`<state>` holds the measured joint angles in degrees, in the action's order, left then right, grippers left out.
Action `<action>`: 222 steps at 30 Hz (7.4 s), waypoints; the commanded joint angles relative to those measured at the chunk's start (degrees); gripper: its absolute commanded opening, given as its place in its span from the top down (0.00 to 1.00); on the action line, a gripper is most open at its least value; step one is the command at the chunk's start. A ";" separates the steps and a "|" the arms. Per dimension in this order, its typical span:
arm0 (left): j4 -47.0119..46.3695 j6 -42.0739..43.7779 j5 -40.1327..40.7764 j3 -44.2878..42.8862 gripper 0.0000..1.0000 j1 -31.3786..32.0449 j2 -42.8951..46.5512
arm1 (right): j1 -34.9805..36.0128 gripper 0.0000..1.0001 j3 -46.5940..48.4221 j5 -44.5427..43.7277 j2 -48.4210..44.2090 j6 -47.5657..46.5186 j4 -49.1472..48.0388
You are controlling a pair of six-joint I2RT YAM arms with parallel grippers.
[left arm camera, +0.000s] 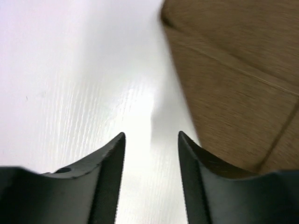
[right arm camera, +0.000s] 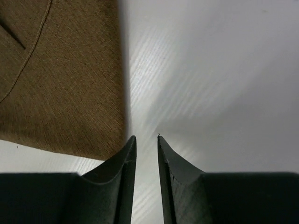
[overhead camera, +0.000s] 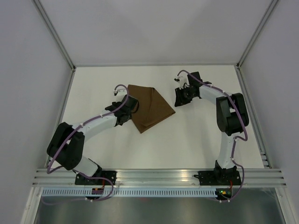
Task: Fold the napkin, place the utensils inside, and roll it up
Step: Fold the napkin, then roll the napkin with the utensil
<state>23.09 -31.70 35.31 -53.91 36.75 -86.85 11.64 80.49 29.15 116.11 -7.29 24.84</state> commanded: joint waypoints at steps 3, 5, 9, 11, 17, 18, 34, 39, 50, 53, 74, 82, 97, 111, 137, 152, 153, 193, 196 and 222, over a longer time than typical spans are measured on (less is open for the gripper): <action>1.52 -11.09 -7.79 1.88 0.59 -7.73 -0.77 | 2.95 0.72 3.36 -7.95 2.18 0.52 0.64; 0.99 -12.41 -10.08 1.88 0.72 -10.02 -3.06 | 3.65 0.73 2.92 -8.75 2.01 0.08 0.74; -1.56 -13.38 -14.21 0.57 0.85 -14.86 -8.06 | 4.71 0.73 0.90 -10.34 1.05 -0.79 0.73; -1.74 -13.12 -15.88 -1.01 0.88 -15.74 -11.91 | 5.15 0.74 0.37 -10.25 0.61 -1.32 1.09; -1.47 -11.63 -17.82 -7.52 0.91 -17.15 -18.70 | 6.73 0.75 -2.88 -10.08 -1.77 -3.34 1.44; -1.38 -11.37 -17.91 -9.09 0.91 -17.33 -20.19 | 7.08 0.75 -3.49 -9.99 -2.29 -3.78 1.96; -0.50 -3.11 -22.82 -21.14 0.92 -17.33 -27.50 | 11.21 0.77 -12.19 -7.71 -10.73 -7.39 7.15; -0.59 -0.03 -24.94 -25.54 0.89 -16.28 -30.04 | 12.62 0.77 -13.78 -7.00 -12.67 -7.65 8.21; -0.50 3.84 -29.33 -33.88 0.80 -14.69 -34.88 | 14.29 0.78 -14.30 -7.79 -14.15 -8.27 9.61; -0.33 4.28 -29.51 -34.59 0.78 -14.60 -35.14 | 14.29 0.78 -15.01 -7.96 -16.52 -9.41 11.01; -1.12 3.93 -31.80 -15.71 0.36 -18.38 8.16 | 26.84 0.59 -15.62 -22.54 -26.38 -21.09 1.19; -0.24 5.25 -31.71 -8.85 0.30 -18.38 24.08 | 35.21 0.42 -15.00 -25.81 -20.23 -27.77 -4.26; 2.13 5.77 -30.04 -8.76 0.22 -18.38 29.46 | 35.21 0.34 -18.17 -21.50 -16.01 -32.26 -9.99; 1.78 6.65 -31.44 -6.74 0.22 -18.38 29.11 | 33.28 0.38 -19.14 -19.13 -12.05 -33.14 -12.89; -3.31 5.86 -38.74 2.49 0.25 -18.38 27.96 | 29.49 0.48 -11.15 -11.12 -3.35 -36.57 0.83; -6.74 5.69 -39.44 5.92 0.28 -17.59 28.66 | 31.69 0.59 -10.35 -14.82 -1.33 -32.44 1.35; -7.70 5.60 -39.53 6.27 0.29 -17.51 29.19 | 31.69 0.60 -10.18 -14.82 -1.16 -32.26 1.70; -56.82 23.07 -40.31 38.44 0.37 0.24 43.26 | 19.39 0.93 -3.68 -5.77 6.67 -44.47 26.39; -61.22 26.32 -41.72 40.28 0.33 2.00 39.75 | 18.33 0.93 -2.36 -5.50 7.81 -46.23 29.02; -65.02 73.44 -35.49 21.48 0.16 17.12 -1.74 | 13.76 0.94 3.88 -5.15 15.19 -51.51 37.30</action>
<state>-42.92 34.06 -0.97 -30.52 53.21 -87.09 25.98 88.82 36.88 123.48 -55.11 59.27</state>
